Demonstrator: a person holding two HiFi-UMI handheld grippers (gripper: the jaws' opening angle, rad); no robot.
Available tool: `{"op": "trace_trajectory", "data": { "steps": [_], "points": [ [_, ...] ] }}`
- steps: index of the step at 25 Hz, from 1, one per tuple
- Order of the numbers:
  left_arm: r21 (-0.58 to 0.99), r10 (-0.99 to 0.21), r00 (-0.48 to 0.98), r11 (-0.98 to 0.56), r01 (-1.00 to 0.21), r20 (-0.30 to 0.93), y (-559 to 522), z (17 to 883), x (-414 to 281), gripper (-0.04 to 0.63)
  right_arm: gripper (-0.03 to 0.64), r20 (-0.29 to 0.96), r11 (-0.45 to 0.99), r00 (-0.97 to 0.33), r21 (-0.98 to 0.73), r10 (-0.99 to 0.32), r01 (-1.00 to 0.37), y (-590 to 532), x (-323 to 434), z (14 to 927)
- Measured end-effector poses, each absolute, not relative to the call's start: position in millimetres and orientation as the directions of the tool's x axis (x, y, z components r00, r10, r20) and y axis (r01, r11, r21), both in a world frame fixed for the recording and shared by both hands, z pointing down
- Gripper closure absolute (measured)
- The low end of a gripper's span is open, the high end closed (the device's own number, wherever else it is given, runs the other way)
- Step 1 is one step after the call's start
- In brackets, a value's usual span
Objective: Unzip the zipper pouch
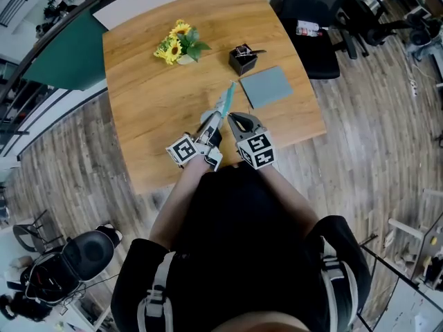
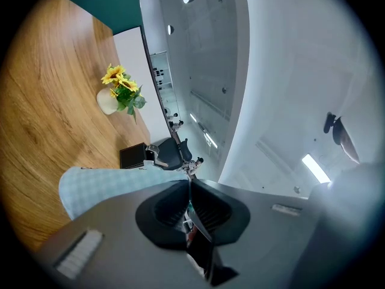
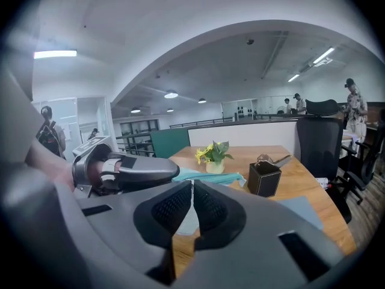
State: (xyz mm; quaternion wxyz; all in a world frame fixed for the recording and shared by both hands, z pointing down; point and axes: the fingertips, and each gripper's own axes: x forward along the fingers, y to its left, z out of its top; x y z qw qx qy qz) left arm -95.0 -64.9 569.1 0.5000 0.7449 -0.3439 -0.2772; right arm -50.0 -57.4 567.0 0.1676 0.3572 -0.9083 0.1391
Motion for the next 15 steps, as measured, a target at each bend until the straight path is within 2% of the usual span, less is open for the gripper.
{"op": "trace_trajectory", "data": {
  "steps": [15],
  "points": [
    [0.934,-0.776,0.629,-0.25,-0.257,-0.034,-65.8,574.3,-97.4,0.597,0.6,0.408,0.693,-0.665,-0.1,-0.626,-0.714,-60.3,-52.7,569.0]
  ]
}}
